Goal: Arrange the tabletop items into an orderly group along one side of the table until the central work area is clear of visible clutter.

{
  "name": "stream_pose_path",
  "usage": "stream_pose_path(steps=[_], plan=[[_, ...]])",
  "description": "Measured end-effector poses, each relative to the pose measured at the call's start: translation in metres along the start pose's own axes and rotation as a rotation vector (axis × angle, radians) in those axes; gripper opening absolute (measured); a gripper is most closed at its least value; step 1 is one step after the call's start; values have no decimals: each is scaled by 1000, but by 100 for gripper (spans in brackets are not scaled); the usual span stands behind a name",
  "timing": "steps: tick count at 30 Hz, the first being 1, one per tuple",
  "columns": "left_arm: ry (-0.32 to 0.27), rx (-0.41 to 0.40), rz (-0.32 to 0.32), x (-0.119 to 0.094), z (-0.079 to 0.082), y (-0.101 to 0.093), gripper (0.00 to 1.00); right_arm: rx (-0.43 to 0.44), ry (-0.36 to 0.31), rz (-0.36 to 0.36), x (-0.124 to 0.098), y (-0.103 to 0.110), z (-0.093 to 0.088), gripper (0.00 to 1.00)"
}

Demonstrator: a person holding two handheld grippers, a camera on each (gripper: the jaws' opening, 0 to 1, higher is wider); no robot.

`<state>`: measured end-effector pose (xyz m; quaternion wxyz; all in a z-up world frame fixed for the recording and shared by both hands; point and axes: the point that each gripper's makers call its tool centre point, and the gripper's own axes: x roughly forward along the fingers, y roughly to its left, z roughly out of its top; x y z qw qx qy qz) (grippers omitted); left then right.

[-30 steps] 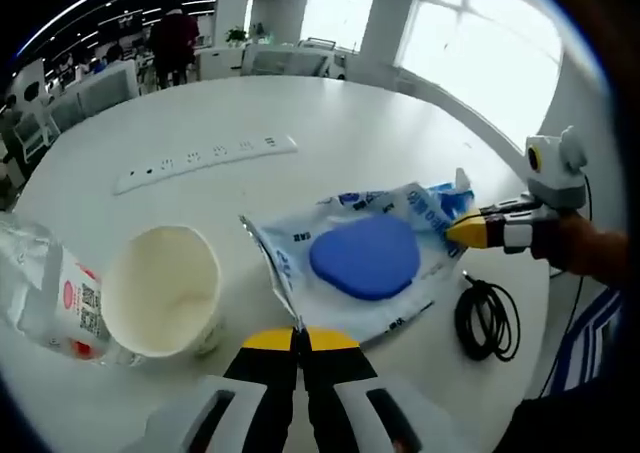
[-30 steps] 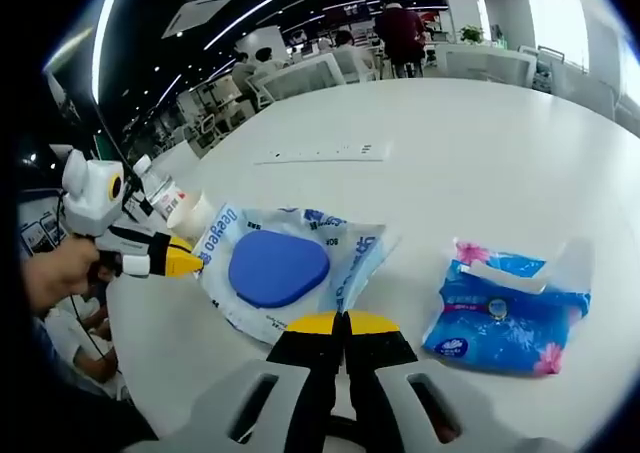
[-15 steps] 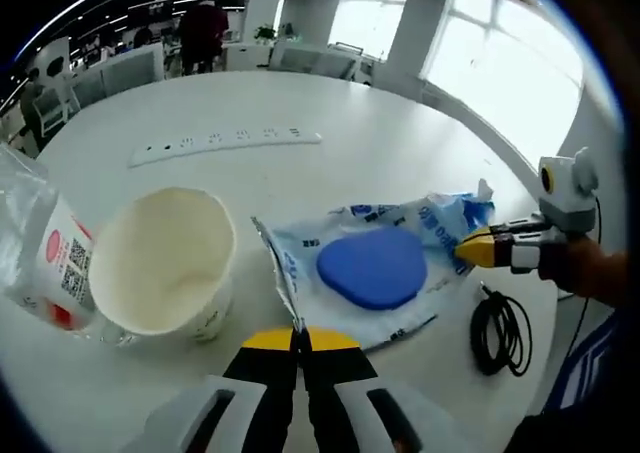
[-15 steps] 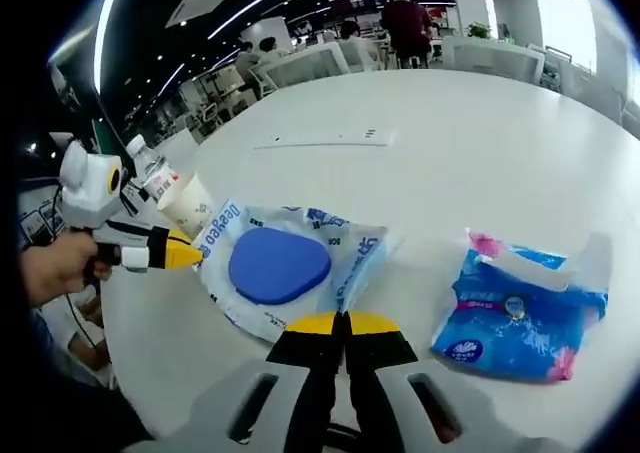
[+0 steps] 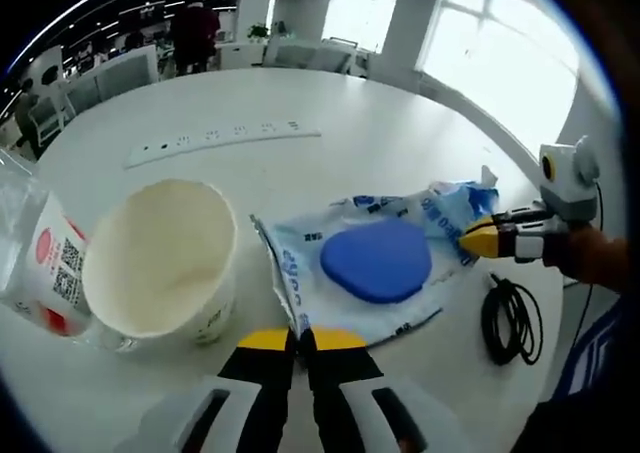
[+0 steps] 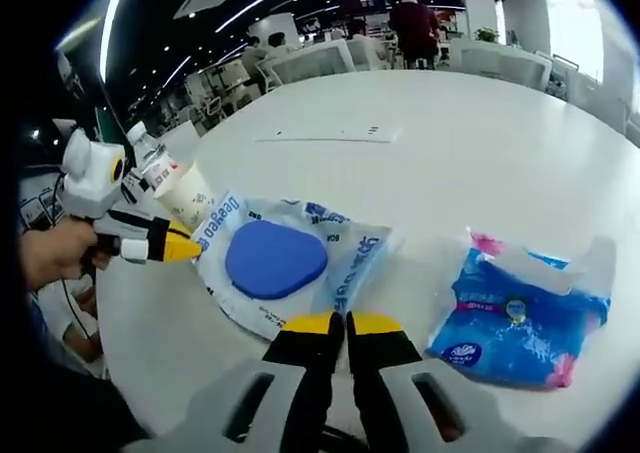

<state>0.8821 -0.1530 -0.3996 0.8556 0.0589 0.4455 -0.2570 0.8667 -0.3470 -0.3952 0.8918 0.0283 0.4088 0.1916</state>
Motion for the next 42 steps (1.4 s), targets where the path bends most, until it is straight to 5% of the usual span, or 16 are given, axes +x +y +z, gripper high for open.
stream_pose_path(steps=[12, 24, 42], plan=[[-66, 2, -30, -13, -1, -20, 27, 11, -40, -22, -18, -5, 4, 13], [-155, 84, 49, -26, 15, -22, 37, 34, -101, -31, -48, -13, 12, 16], [-178, 174, -158, -1, 65, -107, 42, 117, -196, -194, -95, -85, -3, 30]])
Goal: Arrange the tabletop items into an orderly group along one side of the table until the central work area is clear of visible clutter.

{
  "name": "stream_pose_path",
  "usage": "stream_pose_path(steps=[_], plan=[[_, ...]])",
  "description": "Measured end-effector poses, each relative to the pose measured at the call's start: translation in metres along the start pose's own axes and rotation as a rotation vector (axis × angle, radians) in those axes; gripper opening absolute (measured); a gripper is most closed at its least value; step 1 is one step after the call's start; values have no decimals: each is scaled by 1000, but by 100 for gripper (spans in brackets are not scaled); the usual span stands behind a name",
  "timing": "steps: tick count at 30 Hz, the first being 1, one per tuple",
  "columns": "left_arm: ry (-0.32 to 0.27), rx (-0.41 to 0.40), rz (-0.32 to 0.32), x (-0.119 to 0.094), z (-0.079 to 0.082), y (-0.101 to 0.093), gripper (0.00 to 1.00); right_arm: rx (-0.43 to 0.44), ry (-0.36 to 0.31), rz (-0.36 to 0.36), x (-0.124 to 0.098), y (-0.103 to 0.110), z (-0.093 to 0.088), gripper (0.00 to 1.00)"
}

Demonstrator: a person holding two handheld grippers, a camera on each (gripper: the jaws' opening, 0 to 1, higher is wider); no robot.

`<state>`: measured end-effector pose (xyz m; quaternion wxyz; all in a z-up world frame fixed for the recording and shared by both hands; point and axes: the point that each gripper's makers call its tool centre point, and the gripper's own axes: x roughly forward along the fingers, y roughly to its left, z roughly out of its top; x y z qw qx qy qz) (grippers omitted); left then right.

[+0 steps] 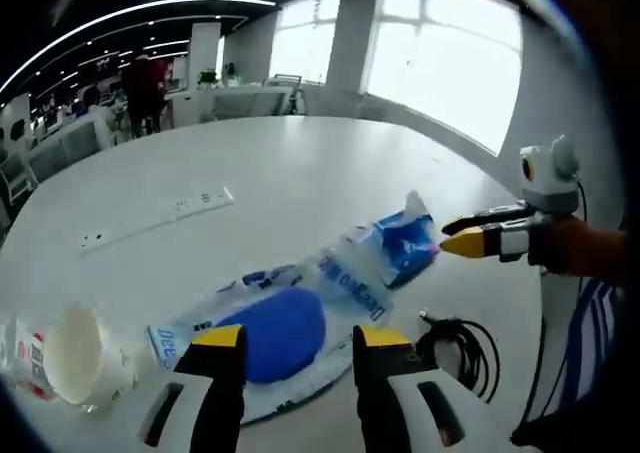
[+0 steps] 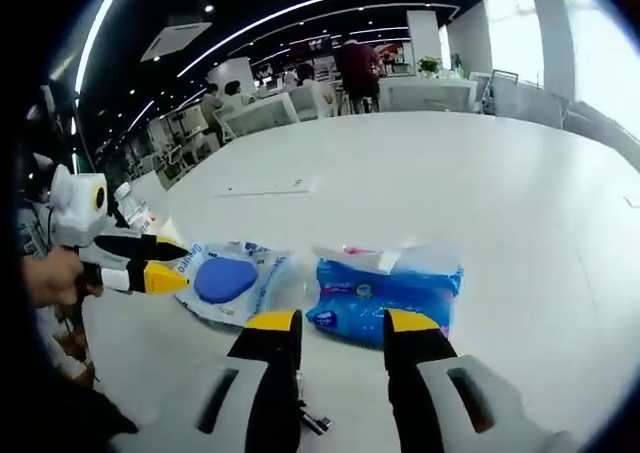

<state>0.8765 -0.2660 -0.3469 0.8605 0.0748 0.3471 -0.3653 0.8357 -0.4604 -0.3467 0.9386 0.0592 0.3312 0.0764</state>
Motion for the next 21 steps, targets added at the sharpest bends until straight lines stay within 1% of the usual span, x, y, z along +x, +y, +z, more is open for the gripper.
stream_pose_path(steps=[1, 3, 4, 5, 6, 7, 9, 11, 12, 14, 15, 16, 18, 19, 21], plan=[[0, 6, -7, 4, 2, -2, 43, -2, 0, -5, 0, -2, 0, 31], [14, 8, -47, 15, 8, -13, 45, -6, 0, -30, -2, -12, 0, 32], [13, 11, -52, 17, 9, -15, 46, -7, -1, -39, -2, -16, 0, 32], [14, 16, -74, 22, 13, -21, 47, -16, 0, -65, -2, -24, 1, 32], [21, 16, -94, 26, 14, -27, 47, -20, 4, -77, -3, -27, 1, 32], [24, 22, -122, 32, 16, -34, 45, -17, 6, -85, -3, -31, 1, 32], [22, 28, -142, 39, 19, -42, 42, -17, 14, -111, -2, -41, 2, 32], [22, 12, -172, 45, 23, -51, 39, -43, 25, -130, 2, -51, 0, 31], [25, 10, -181, 48, 24, -55, 38, -56, 28, -144, 3, -56, -2, 31], [39, 28, -188, 52, 24, -60, 33, -46, 26, -164, 6, -62, -2, 30], [53, 31, -195, 56, 23, -62, 32, -32, 32, -174, 7, -64, -3, 28], [54, 27, -201, 58, 24, -64, 33, -25, 32, -175, 6, -63, -2, 27], [60, 26, -212, 63, 25, -67, 32, -31, 29, -182, 7, -64, 0, 25], [68, 27, -215, 65, 25, -68, 31, -41, 37, -193, 8, -66, -1, 24], [72, 30, -221, 70, 27, -71, 29, -35, 37, -199, 10, -70, -2, 22]])
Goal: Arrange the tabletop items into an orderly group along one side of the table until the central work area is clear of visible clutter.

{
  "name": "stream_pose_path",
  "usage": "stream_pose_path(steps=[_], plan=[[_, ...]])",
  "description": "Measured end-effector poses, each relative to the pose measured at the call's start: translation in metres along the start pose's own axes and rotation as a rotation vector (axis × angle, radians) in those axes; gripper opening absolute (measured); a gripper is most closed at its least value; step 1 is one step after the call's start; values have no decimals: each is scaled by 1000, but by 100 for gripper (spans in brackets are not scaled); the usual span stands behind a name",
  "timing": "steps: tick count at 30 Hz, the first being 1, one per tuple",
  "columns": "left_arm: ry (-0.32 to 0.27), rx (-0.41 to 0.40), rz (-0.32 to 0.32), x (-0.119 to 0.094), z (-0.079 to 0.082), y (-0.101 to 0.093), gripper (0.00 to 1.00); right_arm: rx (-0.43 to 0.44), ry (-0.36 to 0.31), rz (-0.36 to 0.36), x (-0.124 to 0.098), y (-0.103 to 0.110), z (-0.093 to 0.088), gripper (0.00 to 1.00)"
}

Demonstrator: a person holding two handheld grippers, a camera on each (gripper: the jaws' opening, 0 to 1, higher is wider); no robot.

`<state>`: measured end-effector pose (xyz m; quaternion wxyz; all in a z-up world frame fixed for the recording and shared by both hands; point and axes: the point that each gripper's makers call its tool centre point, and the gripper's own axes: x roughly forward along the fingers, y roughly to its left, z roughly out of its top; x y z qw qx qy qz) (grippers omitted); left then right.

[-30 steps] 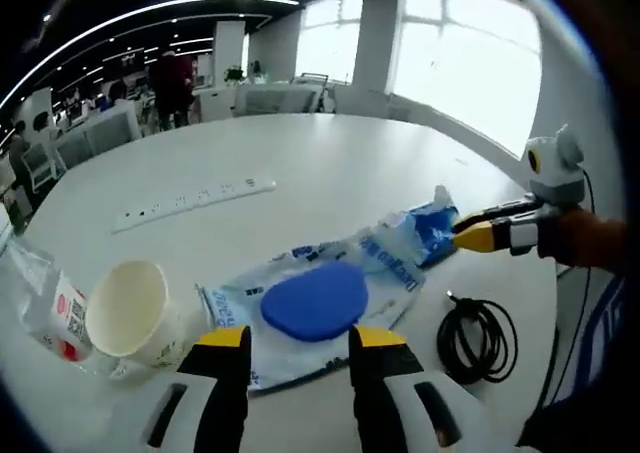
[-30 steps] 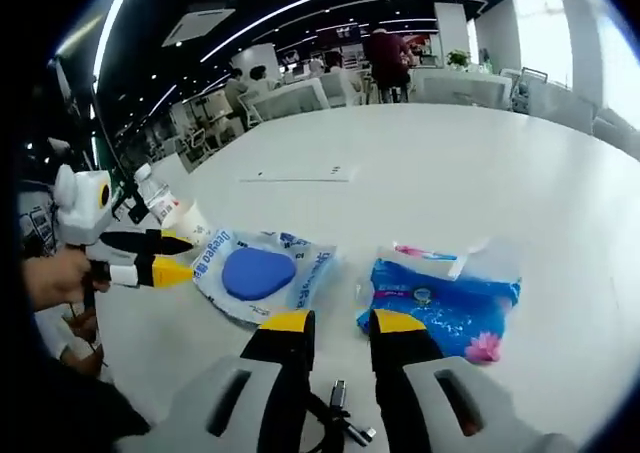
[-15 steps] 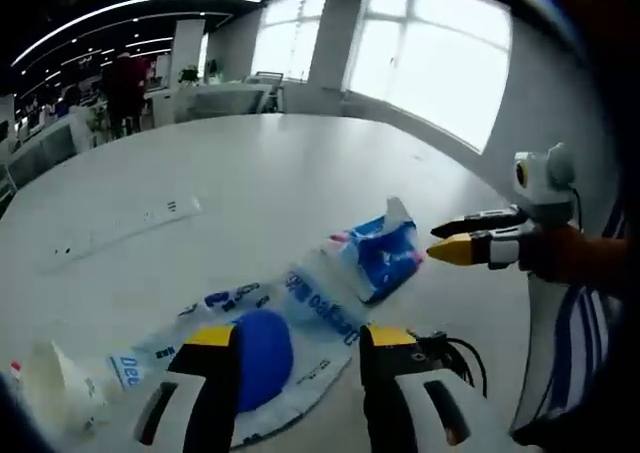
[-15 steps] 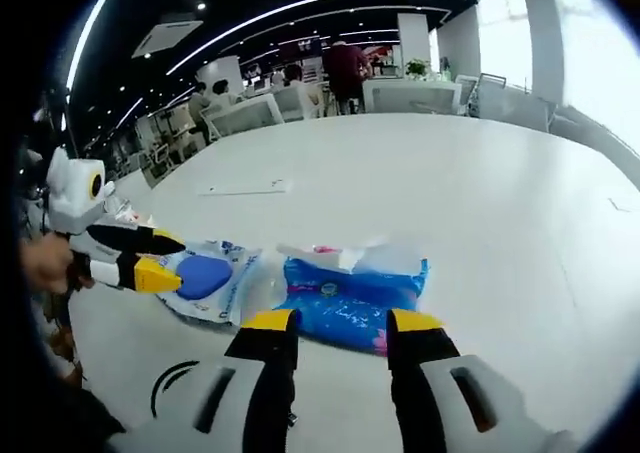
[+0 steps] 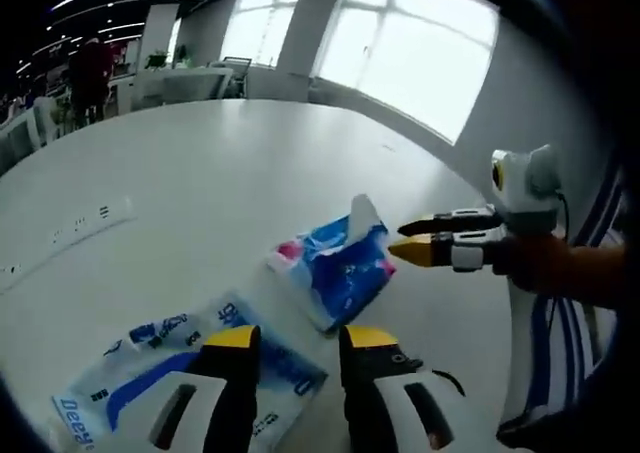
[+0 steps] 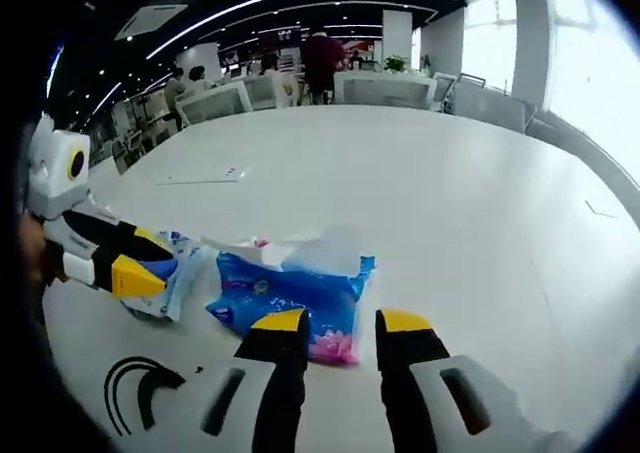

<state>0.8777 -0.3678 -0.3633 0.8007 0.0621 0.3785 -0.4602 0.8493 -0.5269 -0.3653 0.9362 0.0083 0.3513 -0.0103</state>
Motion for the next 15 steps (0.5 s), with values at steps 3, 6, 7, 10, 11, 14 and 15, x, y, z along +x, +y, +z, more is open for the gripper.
stream_pose_path(steps=[3, 6, 7, 10, 11, 14, 15], plan=[[13, -2, -7, 6, 2, -1, 27, -1, 9, -9, 5, -2, -2, 21], [16, -2, -20, 14, 4, -2, 24, 1, 21, -8, 11, -3, -6, 20], [24, -4, -23, 17, 4, -2, 23, 1, 23, -7, 12, -3, -6, 20], [37, -8, -22, 23, 2, 0, 22, 8, 27, -11, 16, -6, -8, 18], [37, -26, -33, 26, 2, -1, 22, 14, 29, -9, 18, -7, -9, 17], [36, -38, -44, 31, 4, -4, 22, 15, 31, -5, 19, -6, -8, 15], [34, -43, -50, 32, 5, -5, 22, 17, 32, -4, 21, -7, -9, 14]])
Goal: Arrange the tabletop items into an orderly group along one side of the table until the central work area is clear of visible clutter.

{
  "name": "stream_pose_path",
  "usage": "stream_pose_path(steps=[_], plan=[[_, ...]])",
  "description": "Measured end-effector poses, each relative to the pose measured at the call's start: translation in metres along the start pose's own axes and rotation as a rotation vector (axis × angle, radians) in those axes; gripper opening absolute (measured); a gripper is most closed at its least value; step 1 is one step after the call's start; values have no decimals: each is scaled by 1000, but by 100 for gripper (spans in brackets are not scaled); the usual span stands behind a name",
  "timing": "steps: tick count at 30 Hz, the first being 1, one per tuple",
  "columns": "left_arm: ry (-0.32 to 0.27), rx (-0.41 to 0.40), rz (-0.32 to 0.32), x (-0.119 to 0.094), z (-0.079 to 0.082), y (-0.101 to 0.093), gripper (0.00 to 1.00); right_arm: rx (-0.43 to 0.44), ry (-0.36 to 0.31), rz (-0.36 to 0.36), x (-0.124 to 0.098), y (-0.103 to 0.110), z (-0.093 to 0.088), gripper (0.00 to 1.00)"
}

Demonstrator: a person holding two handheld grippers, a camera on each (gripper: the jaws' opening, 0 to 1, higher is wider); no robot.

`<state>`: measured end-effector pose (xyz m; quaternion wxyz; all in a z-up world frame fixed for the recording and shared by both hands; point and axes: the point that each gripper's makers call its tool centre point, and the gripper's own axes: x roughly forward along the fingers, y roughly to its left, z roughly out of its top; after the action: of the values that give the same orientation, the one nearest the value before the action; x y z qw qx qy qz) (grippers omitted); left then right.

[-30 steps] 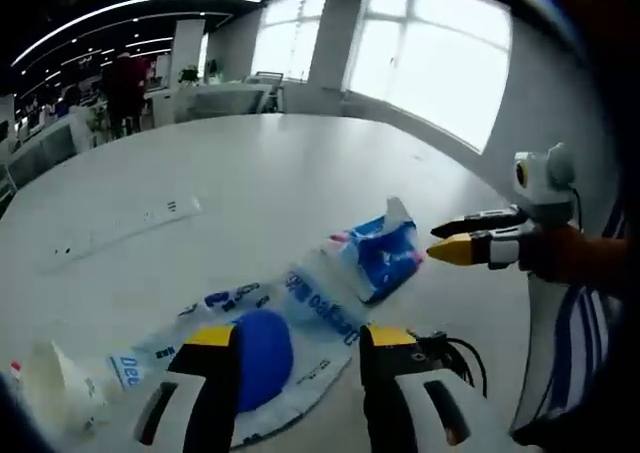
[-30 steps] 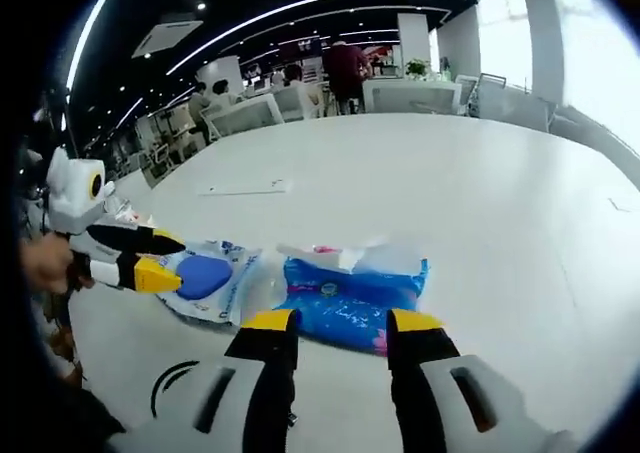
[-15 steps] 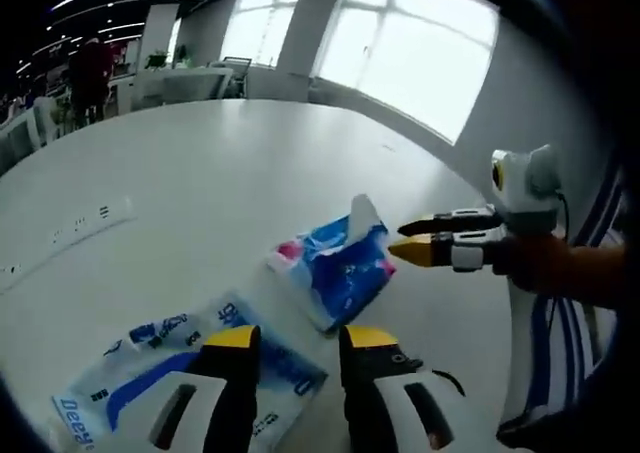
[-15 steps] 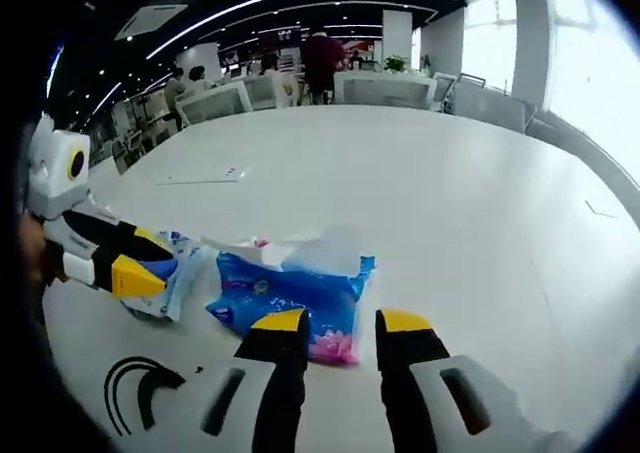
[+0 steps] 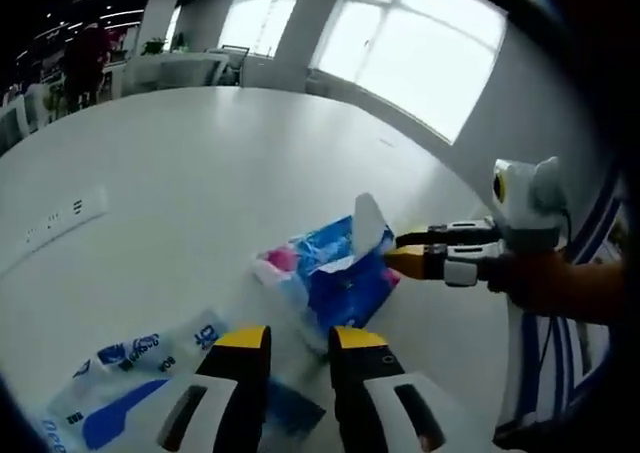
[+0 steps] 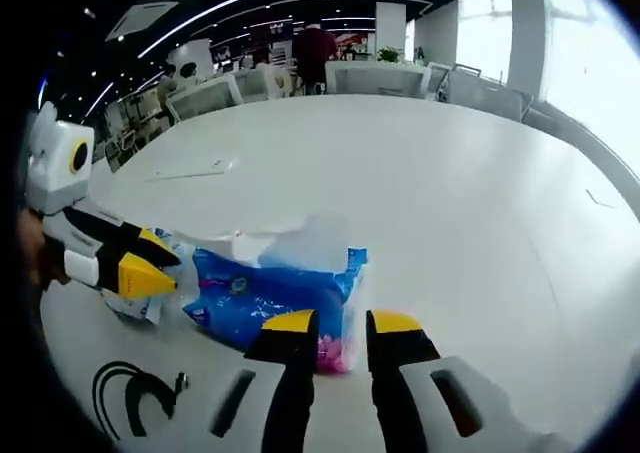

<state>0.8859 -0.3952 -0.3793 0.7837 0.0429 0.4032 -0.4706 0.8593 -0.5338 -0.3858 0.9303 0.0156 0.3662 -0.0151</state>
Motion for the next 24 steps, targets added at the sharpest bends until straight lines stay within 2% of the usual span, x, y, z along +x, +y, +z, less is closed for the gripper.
stream_pose_path(steps=[4, 9, 13, 24], plan=[[1, -11, -16, 6, 4, -5, 20, 9, 11, 7, 5, 0, -3, 10], [38, 32, -3, 12, 1, -6, 8, 15, 18, 5, 5, -1, -5, 2], [61, 31, -3, 14, -2, -5, 4, 7, 18, 5, 5, -2, -6, 0], [37, 89, -12, -8, 0, -14, 0, -43, -16, 11, -8, 7, -2, 0]])
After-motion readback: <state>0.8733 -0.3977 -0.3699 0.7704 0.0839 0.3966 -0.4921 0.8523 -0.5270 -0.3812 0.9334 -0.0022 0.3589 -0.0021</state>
